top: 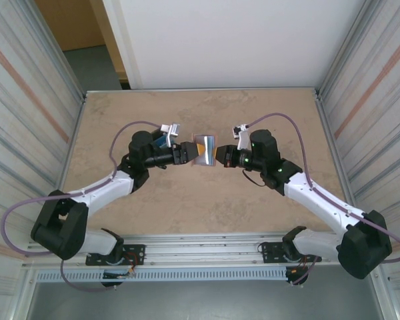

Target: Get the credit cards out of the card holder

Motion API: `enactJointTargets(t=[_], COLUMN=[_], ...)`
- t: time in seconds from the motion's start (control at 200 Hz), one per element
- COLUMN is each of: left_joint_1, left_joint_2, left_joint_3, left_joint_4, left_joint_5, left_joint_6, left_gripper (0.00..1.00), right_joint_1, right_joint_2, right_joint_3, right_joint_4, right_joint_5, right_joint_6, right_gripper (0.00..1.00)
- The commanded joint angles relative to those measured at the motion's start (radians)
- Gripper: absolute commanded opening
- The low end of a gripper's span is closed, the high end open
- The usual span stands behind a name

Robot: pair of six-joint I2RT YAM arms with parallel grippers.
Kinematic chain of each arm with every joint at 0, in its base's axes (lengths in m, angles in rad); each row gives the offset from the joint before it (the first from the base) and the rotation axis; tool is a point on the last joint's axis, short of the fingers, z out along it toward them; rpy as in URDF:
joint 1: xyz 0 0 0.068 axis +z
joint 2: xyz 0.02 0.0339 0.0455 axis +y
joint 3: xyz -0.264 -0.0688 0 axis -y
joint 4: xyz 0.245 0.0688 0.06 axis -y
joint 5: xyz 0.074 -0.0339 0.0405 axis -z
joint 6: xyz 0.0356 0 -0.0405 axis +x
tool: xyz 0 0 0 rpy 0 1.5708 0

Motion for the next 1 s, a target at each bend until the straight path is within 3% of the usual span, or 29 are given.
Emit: enactJointTargets(t=[0.0,0.341,0.616,0.797,0.992], left_joint_1=[-0.008,-0.029,-0.037,-0.040,-0.042], left_joint_2=[-0.046,-0.058,-0.075,-0.076,-0.077], left_joint_3=[0.031,0.062,0.082,0.087,0.092], left_joint_4=[-0.098,-0.234,-0.323,-0.354,-0.372], left_joint_5=[-0.025,-0.070,-0.111,-0.130,-0.142], left_joint_6=[0.083,0.161,0.213,0.225,0.237], left_gripper=[0.98,0.61,0.39,0.19,0.12], right_joint_1=[0.006,0.027,0.029,0.031,0.032], right_joint_2=[-0.029,-0.052,-0.088,-0.100,-0.091], right_joint_3=[0.047,0.057,0.053,0.055,0.075], right_joint_4=[-0.048,-0.069,-0.094,-0.107,-0.117], right_joint_5=[0.060,0.108,0.131,0.126,0.052], right_joint_6=[-0.042,-0.046,-0.051,-0.063,-0.097], right_gripper=[0.00,0.00,0.00,0.00,0.00])
